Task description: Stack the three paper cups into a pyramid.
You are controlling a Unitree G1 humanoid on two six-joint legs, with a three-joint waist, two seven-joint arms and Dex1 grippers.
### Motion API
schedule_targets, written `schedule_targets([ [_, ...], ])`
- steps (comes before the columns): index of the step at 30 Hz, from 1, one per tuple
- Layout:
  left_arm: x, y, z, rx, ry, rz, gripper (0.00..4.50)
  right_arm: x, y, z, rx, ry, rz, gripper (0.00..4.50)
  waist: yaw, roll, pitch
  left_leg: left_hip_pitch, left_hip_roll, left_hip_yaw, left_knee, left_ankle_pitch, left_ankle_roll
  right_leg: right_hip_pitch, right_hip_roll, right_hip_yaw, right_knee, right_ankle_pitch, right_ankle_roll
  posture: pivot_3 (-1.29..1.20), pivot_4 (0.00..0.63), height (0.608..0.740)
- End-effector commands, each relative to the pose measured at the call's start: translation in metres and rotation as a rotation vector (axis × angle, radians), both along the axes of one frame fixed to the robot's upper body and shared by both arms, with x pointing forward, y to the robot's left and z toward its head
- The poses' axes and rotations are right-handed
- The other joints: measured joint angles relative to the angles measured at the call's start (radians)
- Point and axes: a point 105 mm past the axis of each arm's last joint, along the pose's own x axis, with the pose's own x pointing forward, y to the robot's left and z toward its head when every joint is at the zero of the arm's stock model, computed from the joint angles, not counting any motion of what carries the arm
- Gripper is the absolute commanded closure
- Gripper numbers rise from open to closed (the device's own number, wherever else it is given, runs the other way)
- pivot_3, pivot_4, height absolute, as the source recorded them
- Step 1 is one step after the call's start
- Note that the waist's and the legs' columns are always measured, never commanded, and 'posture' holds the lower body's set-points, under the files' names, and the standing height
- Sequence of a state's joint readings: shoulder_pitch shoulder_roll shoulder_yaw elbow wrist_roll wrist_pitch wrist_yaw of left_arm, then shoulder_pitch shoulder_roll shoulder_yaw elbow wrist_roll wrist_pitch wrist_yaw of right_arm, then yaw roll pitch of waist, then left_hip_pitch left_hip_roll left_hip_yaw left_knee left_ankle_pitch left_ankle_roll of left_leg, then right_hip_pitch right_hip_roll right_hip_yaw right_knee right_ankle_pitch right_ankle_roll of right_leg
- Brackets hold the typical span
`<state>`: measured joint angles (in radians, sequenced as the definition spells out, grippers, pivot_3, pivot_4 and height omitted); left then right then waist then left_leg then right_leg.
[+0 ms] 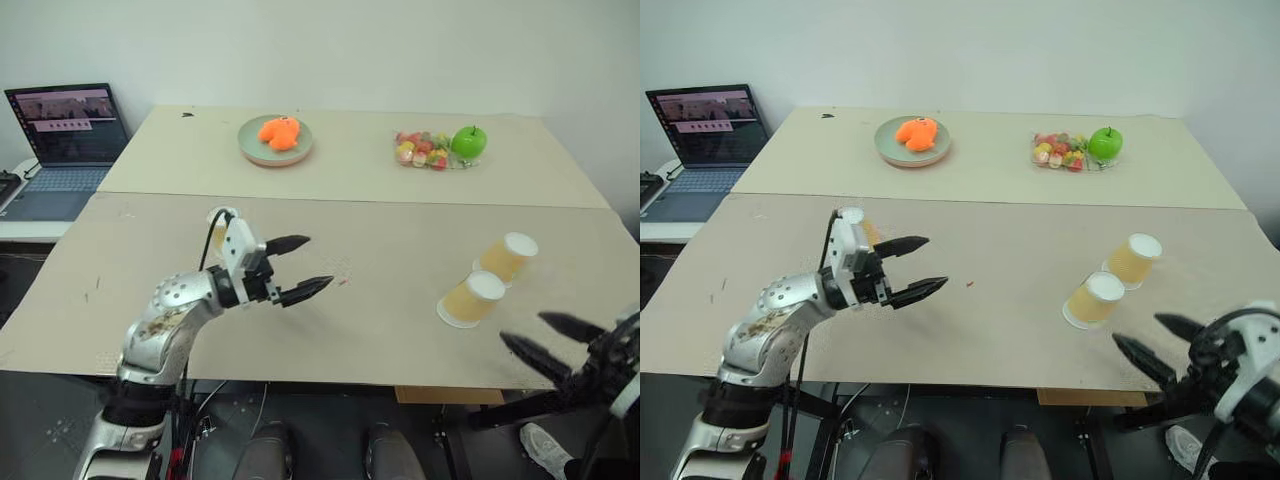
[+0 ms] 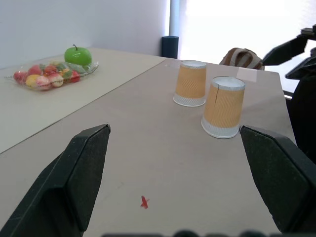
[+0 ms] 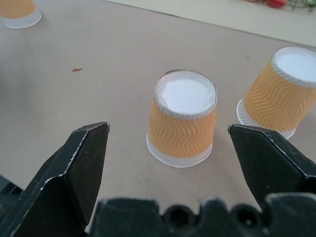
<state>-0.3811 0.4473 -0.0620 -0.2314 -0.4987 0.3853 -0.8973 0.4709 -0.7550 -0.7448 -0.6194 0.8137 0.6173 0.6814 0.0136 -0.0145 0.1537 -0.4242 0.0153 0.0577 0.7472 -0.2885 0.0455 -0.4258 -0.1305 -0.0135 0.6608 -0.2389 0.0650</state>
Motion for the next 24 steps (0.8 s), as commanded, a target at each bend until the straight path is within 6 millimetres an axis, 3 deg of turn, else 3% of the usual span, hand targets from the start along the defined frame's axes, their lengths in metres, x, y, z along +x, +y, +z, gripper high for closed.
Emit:
schedule_targets([
  [1, 0.001, -0.001, 0.012, -0.023, -0.046, -0.009, 0.03, 0.003, -0.005, 0.008, -0.028, -0.049, -0.035, 0.0, 0.002, 0.0, 0.0, 0.0, 0.0, 0.0, 0.0, 0.0, 0.0, 0.0, 0.0, 0.0, 0.0, 0.0, 0.0, 0.0, 0.15, 0.676],
  [12, 0.001, -0.005, 0.012, -0.043, -0.045, -0.01, 0.03, 0.009, 0.003, -0.004, 0.015, -0.029, -0.01, 0.0, 0.0, -0.001, 0.001, 0.0, 0.0, -0.001, 0.001, 0.0, 0.0, 0.001, 0.0, 0.001, 0.0, 0.0, 0.0, 0.0, 0.15, 0.676],
  [16, -0.001, -0.007, 0.013, -0.045, -0.048, -0.015, 0.03, 0.021, -0.002, -0.012, 0.057, -0.032, -0.034, 0.0, -0.001, -0.001, 0.001, 0.0, 0.0, -0.001, 0.001, 0.0, 0.0, 0.001, 0.0, 0.001, 0.0, 0.0, 0.0, 0.0, 0.15, 0.676],
  [24, 0.0, -0.002, 0.014, -0.034, -0.064, 0.006, 0.03, 0.042, 0.01, -0.016, 0.078, -0.051, 0.023, 0.0, -0.001, -0.001, 0.001, 0.0, 0.0, -0.001, 0.001, 0.0, 0.0, 0.001, 0.0, 0.001, 0.0, 0.0, 0.0, 0.0, 0.15, 0.676],
])
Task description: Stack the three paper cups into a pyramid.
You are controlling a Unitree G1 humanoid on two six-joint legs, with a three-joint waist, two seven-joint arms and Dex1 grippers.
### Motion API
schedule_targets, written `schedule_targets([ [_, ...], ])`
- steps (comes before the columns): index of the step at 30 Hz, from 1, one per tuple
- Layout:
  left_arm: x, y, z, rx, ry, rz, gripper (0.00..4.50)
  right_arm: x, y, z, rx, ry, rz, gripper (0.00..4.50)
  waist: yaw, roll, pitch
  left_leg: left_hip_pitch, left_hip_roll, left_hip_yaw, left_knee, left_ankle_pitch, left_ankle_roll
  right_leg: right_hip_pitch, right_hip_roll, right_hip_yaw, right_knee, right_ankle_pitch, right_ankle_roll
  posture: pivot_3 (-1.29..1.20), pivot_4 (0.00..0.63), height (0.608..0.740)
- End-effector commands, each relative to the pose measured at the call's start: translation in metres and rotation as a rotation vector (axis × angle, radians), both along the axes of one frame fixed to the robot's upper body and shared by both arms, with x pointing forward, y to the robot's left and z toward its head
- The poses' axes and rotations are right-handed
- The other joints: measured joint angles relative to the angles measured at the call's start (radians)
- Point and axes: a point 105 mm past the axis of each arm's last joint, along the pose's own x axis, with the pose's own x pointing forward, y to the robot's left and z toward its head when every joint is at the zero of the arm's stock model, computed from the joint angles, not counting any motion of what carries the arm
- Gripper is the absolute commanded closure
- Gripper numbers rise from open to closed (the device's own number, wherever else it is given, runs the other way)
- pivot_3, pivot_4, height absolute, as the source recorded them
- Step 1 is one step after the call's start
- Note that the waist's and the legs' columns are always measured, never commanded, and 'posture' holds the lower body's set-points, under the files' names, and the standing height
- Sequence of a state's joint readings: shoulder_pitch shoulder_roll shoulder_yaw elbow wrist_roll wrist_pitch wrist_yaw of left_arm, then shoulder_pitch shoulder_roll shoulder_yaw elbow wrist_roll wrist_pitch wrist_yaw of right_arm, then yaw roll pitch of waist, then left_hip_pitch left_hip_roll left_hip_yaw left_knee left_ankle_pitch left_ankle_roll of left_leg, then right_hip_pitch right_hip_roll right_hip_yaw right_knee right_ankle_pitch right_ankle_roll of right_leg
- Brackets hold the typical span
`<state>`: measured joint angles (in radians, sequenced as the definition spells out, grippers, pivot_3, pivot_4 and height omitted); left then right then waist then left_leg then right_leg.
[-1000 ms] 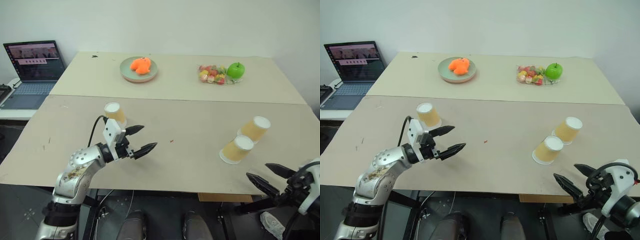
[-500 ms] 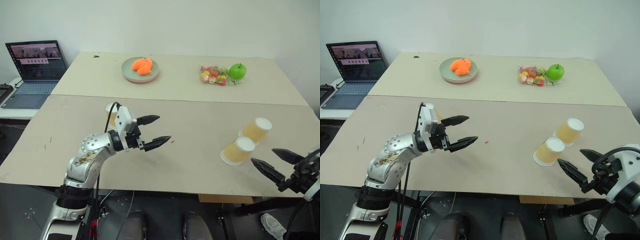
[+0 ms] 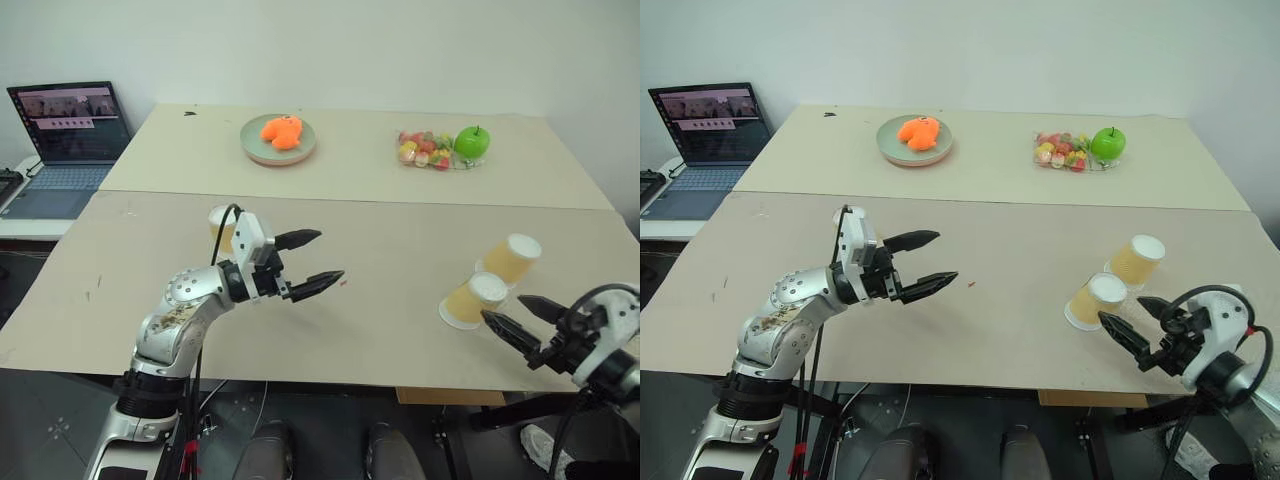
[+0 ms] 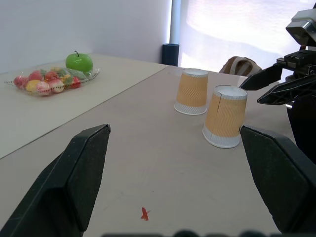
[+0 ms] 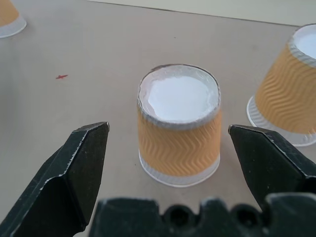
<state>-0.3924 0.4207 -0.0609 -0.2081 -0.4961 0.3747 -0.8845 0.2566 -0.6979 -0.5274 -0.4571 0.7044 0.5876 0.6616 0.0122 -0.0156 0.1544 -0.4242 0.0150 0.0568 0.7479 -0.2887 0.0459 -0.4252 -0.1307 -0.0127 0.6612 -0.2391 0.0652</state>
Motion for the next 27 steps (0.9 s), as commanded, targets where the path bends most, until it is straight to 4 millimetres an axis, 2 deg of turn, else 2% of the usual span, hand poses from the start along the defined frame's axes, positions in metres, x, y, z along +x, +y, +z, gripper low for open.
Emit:
schedule_targets([
  [1, -0.004, 0.001, 0.013, -0.005, -0.066, 0.001, 0.03, 0.006, 0.002, 0.008, -0.015, -0.052, 0.019, 0.0, 0.0, 0.0, 0.0, 0.0, 0.0, 0.0, 0.0, 0.0, 0.0, 0.0, 0.0, 0.0, 0.0, 0.0, 0.0, 0.0, 0.15, 0.676],
  [20, -0.009, 0.015, 0.016, -0.031, -0.052, 0.107, 0.03, 0.046, 0.015, 0.001, -0.001, -0.093, 0.09, 0.0, -0.001, 0.0, 0.0, 0.0, 0.0, 0.0, 0.0, 0.0, 0.0, 0.0, 0.0, 0.0, 0.0, 0.0, 0.0, 0.0, 0.15, 0.676],
  [27, -0.01, 0.032, 0.01, -0.032, -0.03, 0.2, 0.0, 0.055, 0.018, 0.003, 0.014, -0.11, 0.119, 1.88, 0.0, 0.0, 0.0, 0.0, 0.0, 0.0, 0.0, 0.0, 0.0, 0.0, 0.0, 0.0, 0.0, 0.0, 0.0, 0.0, 0.15, 0.676],
])
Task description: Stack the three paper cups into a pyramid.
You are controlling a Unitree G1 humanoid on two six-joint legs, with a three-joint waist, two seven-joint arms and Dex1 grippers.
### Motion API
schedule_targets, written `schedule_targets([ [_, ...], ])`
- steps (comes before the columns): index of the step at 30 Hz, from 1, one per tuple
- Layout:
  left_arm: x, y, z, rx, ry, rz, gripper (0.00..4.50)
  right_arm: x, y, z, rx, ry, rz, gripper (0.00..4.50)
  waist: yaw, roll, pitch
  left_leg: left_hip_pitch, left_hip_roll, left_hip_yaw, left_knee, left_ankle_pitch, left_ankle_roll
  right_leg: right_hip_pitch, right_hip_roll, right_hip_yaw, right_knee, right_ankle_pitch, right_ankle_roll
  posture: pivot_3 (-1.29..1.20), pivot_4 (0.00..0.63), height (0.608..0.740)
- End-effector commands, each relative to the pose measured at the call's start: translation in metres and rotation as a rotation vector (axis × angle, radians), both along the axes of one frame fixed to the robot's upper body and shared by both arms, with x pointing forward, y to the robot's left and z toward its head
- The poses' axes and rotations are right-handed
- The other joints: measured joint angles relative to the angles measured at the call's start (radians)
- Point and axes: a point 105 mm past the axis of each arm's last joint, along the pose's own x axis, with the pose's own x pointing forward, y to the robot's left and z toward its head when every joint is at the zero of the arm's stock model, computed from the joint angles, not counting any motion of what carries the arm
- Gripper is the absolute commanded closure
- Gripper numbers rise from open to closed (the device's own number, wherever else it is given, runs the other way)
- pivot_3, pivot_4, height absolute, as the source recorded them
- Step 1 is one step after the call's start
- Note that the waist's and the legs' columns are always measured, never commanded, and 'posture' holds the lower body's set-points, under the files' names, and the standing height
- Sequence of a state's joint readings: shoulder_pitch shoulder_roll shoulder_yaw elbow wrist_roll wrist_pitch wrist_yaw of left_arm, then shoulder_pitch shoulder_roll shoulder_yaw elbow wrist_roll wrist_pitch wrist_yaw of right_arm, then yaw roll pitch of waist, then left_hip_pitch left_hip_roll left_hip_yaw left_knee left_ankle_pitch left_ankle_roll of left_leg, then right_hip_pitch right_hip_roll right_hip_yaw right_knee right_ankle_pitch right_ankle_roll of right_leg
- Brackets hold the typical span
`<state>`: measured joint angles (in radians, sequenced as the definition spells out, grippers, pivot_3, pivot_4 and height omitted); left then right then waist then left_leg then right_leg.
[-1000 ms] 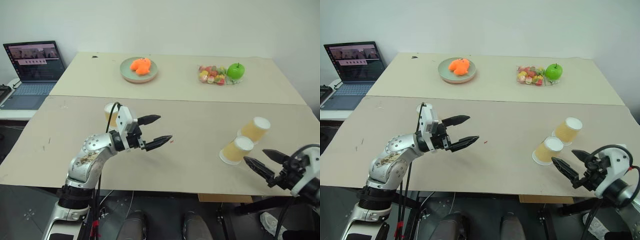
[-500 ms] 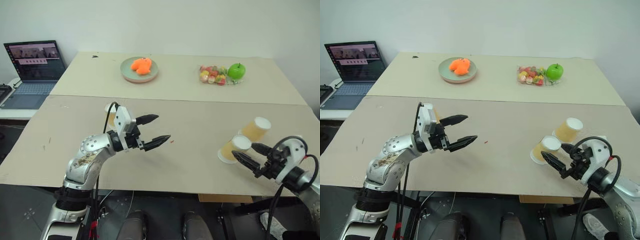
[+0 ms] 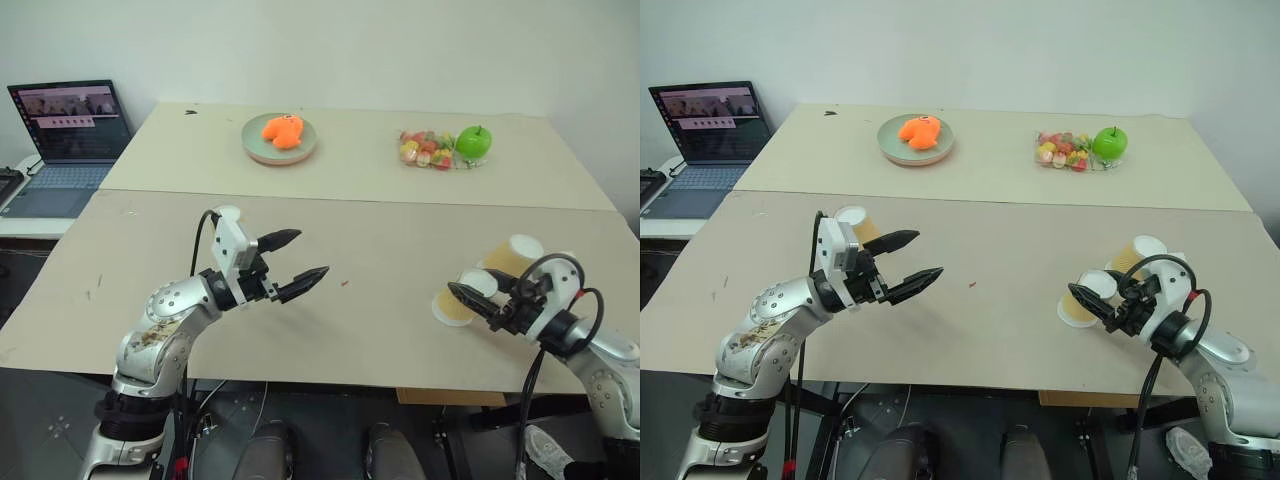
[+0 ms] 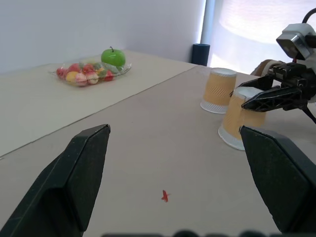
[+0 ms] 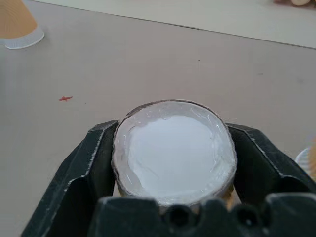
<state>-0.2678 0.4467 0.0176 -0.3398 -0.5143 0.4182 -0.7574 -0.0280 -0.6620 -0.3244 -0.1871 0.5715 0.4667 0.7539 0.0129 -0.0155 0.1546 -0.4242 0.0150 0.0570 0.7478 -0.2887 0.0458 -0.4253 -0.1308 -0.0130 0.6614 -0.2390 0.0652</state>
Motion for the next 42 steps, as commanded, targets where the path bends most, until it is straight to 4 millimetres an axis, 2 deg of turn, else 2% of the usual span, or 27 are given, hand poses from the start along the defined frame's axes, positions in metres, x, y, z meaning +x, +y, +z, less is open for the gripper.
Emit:
schedule_targets([
  [1, -0.003, 0.012, 0.011, -0.011, -0.039, 0.05, 0.0, 0.006, -0.001, 0.012, -0.009, -0.057, 0.004, 1.9, -0.001, 0.0, 0.0, 0.0, 0.0, 0.0, 0.0, 0.0, 0.0, 0.0, 0.0, 0.0, 0.0, 0.0, 0.0, 0.0, 0.15, 0.676],
  [5, 0.002, 0.039, 0.006, -0.015, 0.007, 0.157, 0.0, 0.018, 0.006, 0.02, -0.008, -0.078, 0.029, 1.9, -0.008, 0.0, 0.0, 0.001, 0.0, 0.0, 0.0, 0.0, 0.0, 0.0, 0.0, 0.0, 0.001, 0.0, 0.0, 0.0, 0.15, 0.676],
  [7, 0.001, 0.054, 0.003, -0.01, 0.029, 0.199, 0.0, 0.027, 0.02, 0.03, 0.008, -0.104, 0.08, 1.9, -0.013, 0.001, 0.001, 0.001, 0.0, 0.0, -0.001, 0.0, 0.0, -0.001, 0.0, 0.0, 0.001, 0.0, 0.0, 0.0, 0.15, 0.676],
  [9, -0.003, 0.064, -0.003, 0.002, 0.057, 0.217, 0.0, 0.034, 0.044, 0.041, 0.042, -0.127, 0.162, 1.9, -0.021, 0.0, 0.001, 0.0, 0.0, 0.0, -0.001, 0.0, 0.0, -0.002, 0.0, 0.0, 0.002, 0.0, 0.0, 0.0, 0.15, 0.676],
  [10, -0.004, 0.065, -0.004, 0.007, 0.063, 0.219, 0.0, 0.036, 0.05, 0.044, 0.051, -0.132, 0.188, 1.9, -0.026, 0.0, 0.001, 0.0, 0.0, 0.001, -0.001, 0.0, 0.0, -0.002, 0.001, 0.0, 0.002, 0.0, 0.0, 0.0, 0.15, 0.676],
  [13, -0.009, 0.07, -0.01, 0.023, 0.075, 0.24, 0.0, 0.042, 0.09, 0.049, 0.085, -0.124, 0.346, 1.9, -0.025, -0.001, 0.002, 0.0, 0.001, 0.0, -0.001, 0.0, 0.0, -0.002, 0.001, 0.0, 0.002, 0.0, 0.0, 0.0, 0.15, 0.676],
  [17, -0.016, 0.068, -0.011, 0.021, 0.074, 0.25, 0.0, 0.053, 0.128, 0.043, 0.071, -0.111, 0.481, 1.9, -0.022, -0.002, 0.003, 0.0, 0.001, 0.0, -0.001, 0.0, -0.001, -0.002, 0.0, -0.001, 0.001, 0.0, -0.001, 0.0, 0.15, 0.676],
  [24, -0.027, 0.064, -0.011, 0.02, 0.069, 0.271, 0.0, 0.076, 0.17, 0.038, 0.034, -0.129, 0.596, 1.9, -0.025, -0.003, 0.005, -0.001, 0.001, 0.0, -0.001, 0.001, -0.002, -0.004, 0.0, -0.001, 0.002, 0.0, -0.001, 0.0, 0.15, 0.676],
  [29, -0.029, 0.066, -0.011, 0.016, 0.063, 0.298, 0.0, 0.083, 0.2, 0.039, 0.023, -0.145, 0.687, 1.9, -0.028, -0.003, 0.005, -0.002, 0.0, 0.0, -0.002, 0.002, -0.004, -0.007, 0.0, -0.001, 0.003, 0.001, -0.001, 0.0, 0.15, 0.676],
  [33, -0.028, 0.066, -0.009, 0.008, 0.053, 0.308, 0.0, 0.084, 0.212, 0.036, 0.008, -0.14, 0.731, 1.9, -0.027, -0.003, 0.005, -0.003, 0.0, 0.0, -0.002, 0.002, -0.004, -0.008, 0.0, -0.001, 0.004, 0.001, -0.001, 0.0, 0.15, 0.676],
  [41, -0.024, 0.062, -0.01, -0.01, 0.05, 0.313, 0.0, 0.078, 0.218, 0.028, 0.003, -0.118, 0.775, 1.9, -0.029, -0.003, 0.005, -0.008, 0.0, 0.0, -0.002, 0.003, -0.006, -0.013, 0.0, -0.001, 0.005, 0.001, -0.002, 0.0, 0.15, 0.676],
  [42, -0.023, 0.061, -0.01, -0.015, 0.05, 0.31, 0.0, 0.079, 0.216, 0.025, 0.002, -0.112, 0.764, 0.92, -0.029, -0.003, 0.005, -0.008, 0.0, 0.0, -0.002, 0.003, -0.006, -0.013, 0.0, -0.001, 0.005, 0.001, -0.002, 0.0, 0.15, 0.676],
])
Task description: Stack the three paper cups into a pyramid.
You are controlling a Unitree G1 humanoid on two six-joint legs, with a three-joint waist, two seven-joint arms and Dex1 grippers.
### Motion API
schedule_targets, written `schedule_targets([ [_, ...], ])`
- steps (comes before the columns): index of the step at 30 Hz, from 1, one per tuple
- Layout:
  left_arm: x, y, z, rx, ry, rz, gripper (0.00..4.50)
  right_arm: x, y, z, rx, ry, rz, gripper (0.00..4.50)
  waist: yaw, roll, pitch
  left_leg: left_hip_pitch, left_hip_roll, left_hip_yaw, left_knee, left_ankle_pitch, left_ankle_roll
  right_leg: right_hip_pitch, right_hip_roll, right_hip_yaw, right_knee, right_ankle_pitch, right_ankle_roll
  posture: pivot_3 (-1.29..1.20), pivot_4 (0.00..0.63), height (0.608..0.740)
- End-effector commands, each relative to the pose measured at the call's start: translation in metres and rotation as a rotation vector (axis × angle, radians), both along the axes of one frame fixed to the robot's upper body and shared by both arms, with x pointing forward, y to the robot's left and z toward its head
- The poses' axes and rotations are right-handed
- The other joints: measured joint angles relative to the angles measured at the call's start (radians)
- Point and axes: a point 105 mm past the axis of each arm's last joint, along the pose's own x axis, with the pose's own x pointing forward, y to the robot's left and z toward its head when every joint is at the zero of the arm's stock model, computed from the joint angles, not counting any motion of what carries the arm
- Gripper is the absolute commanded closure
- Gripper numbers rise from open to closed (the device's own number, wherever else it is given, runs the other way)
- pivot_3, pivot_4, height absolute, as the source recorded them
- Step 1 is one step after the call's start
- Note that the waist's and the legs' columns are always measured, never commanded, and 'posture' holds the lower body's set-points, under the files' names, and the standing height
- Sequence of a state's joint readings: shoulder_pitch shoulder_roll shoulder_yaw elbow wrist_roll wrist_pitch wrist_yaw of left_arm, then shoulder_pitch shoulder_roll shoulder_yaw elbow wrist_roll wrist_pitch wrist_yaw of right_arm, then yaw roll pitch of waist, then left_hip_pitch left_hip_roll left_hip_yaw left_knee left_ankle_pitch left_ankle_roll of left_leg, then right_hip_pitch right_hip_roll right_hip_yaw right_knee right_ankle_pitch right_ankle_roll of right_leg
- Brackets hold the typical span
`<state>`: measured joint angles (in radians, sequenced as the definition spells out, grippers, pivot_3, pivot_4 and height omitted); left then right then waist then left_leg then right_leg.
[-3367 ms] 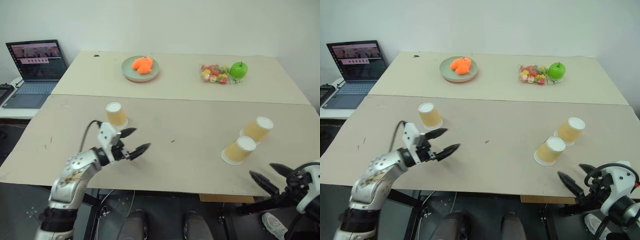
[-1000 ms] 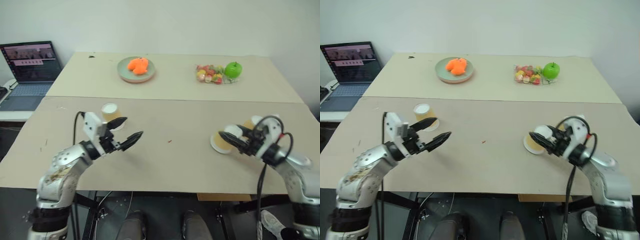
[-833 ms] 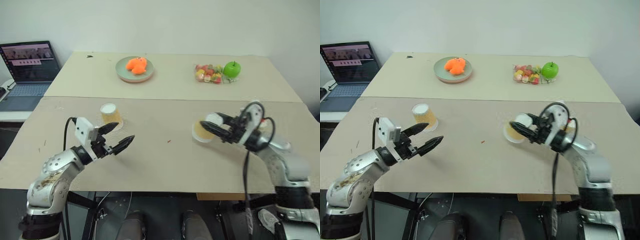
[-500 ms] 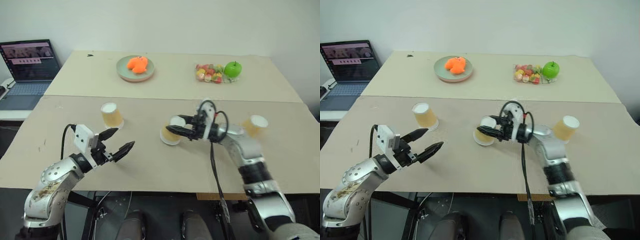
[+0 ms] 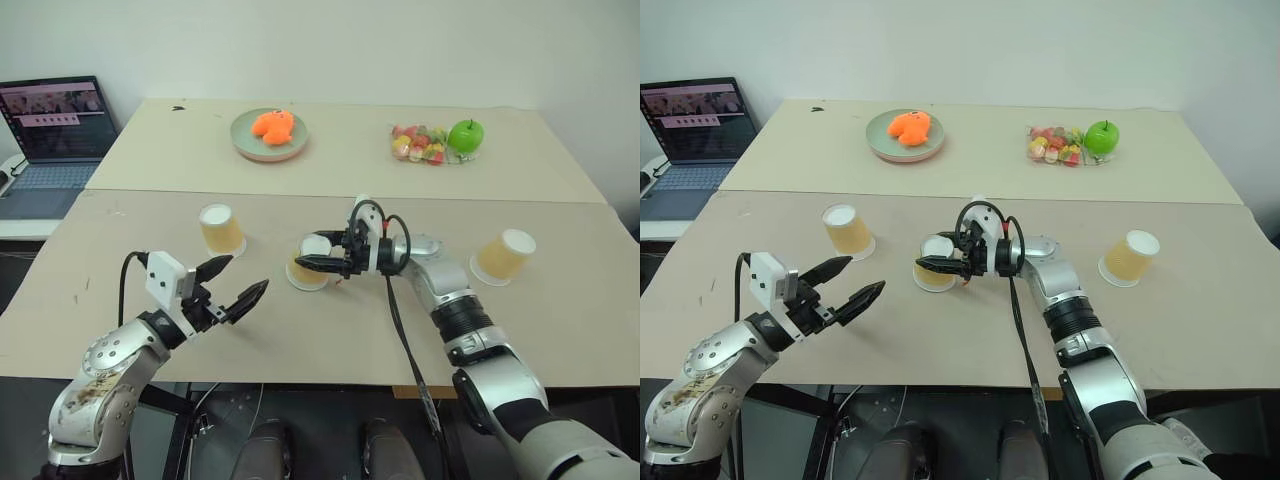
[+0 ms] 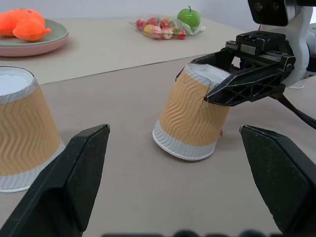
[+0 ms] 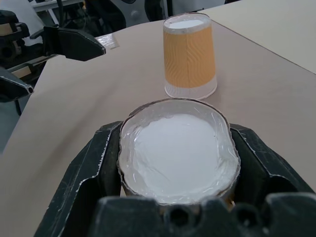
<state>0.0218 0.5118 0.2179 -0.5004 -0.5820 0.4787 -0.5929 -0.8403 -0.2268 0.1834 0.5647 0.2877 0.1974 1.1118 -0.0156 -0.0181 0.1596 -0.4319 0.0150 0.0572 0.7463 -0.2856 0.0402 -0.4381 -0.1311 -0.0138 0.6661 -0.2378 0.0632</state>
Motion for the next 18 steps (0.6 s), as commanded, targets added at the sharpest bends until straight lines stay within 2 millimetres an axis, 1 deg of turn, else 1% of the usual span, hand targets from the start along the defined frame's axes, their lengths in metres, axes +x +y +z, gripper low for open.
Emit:
schedule_targets([
  [1, 0.001, -0.005, 0.013, -0.008, -0.063, -0.012, 0.0, 0.001, -0.003, 0.004, 0.008, -0.035, -0.014, 0.72, 0.0, 0.0, 0.0, 0.0, 0.0, 0.0, 0.0, 0.0, 0.0, 0.0, 0.0, 0.0, 0.0, 0.0, 0.0, 0.0, 0.15, 0.676],
  [3, 0.002, -0.006, 0.013, -0.01, -0.063, -0.018, 0.0, 0.004, -0.006, 0.002, -0.004, -0.026, -0.046, 0.1, -0.001, 0.0, 0.0, 0.0, 0.0, 0.0, 0.0, 0.0, 0.0, 0.0, 0.0, 0.0, 0.0, 0.0, -0.001, 0.0, 0.15, 0.676],
  [5, 0.003, -0.007, 0.013, -0.011, -0.063, -0.025, 0.0, 0.007, -0.009, 0.001, -0.01, -0.01, -0.071, 0.04, -0.001, 0.0, 0.0, 0.0, 0.0, 0.0, 0.0, 0.0, 0.0, 0.0, 0.0, 0.0, 0.0, 0.0, -0.001, 0.0, 0.15, 0.676],
  [7, 0.004, -0.01, 0.013, -0.012, -0.061, -0.041, 0.0, 0.008, -0.016, 0.012, 0.043, -0.005, -0.095, 0.04, 0.0, 0.0, 0.0, 0.0, 0.0, 0.0, 0.0, 0.0, 0.0, 0.0, 0.0, 0.0, 0.0, 0.0, -0.001, 0.0, 0.15, 0.676],
  [9, 0.005, -0.013, 0.012, -0.012, -0.057, -0.06, 0.0, 0.011, -0.026, 0.029, 0.154, 0.046, -0.129, 0.04, 0.002, 0.0, 0.0, 0.0, 0.0, 0.0, 0.0, 0.0, 0.0, 0.0, 0.0, 0.0, 0.0, 0.0, -0.001, 0.0, 0.15, 0.676],
  [11, 0.008, -0.017, 0.011, -0.014, -0.049, -0.086, 0.0, 0.01, -0.049, 0.047, 0.26, 0.109, -0.158, 0.04, 0.004, 0.0, 0.0, -0.001, 0.0, 0.0, 0.0, 0.0, 0.0, 0.0, 0.0, 0.0, 0.0, 0.0, -0.001, 0.0, 0.15, 0.676],
  [12, 0.009, -0.018, 0.011, -0.015, -0.046, -0.097, 0.0, 0.007, -0.06, 0.054, 0.299, 0.138, -0.166, 0.04, 0.005, 0.0, 0.0, -0.001, 0.0, 0.0, 0.0, 0.0, 0.0, 0.0, 0.0, 0.0, 0.0, 0.0, -0.001, 0.0, 0.15, 0.676],
  [13, 0.01, -0.019, 0.011, -0.016, -0.045, -0.104, 0.0, 0.005, -0.067, 0.059, 0.322, 0.156, -0.17, 0.04, 0.008, 0.0, 0.0, -0.001, 0.0, 0.0, 0.0, 0.0, 0.0, 0.0, 0.0, 0.0, 0.0, 0.0, -0.001, 0.0, 0.15, 0.676],
  [16, 0.015, -0.023, 0.012, -0.029, -0.04, -0.138, 0.0, -0.016, -0.104, 0.072, 0.389, 0.201, -0.165, 0.04, 0.013, 0.0, 0.0, -0.002, 0.0, -0.001, 0.0, 0.0, 0.001, 0.0, 0.0, -0.001, -0.001, 0.0, -0.001, 0.0, 0.15, 0.676],
  [18, 0.02, -0.025, 0.013, -0.037, -0.037, -0.153, 0.0, -0.026, -0.124, 0.074, 0.403, 0.199, -0.212, 0.04, 0.017, 0.0, 0.0, -0.002, 0.0, -0.001, 0.0, -0.001, 0.001, 0.0, 0.0, -0.001, -0.002, 0.0, -0.001, 0.0, 0.15, 0.676],
])
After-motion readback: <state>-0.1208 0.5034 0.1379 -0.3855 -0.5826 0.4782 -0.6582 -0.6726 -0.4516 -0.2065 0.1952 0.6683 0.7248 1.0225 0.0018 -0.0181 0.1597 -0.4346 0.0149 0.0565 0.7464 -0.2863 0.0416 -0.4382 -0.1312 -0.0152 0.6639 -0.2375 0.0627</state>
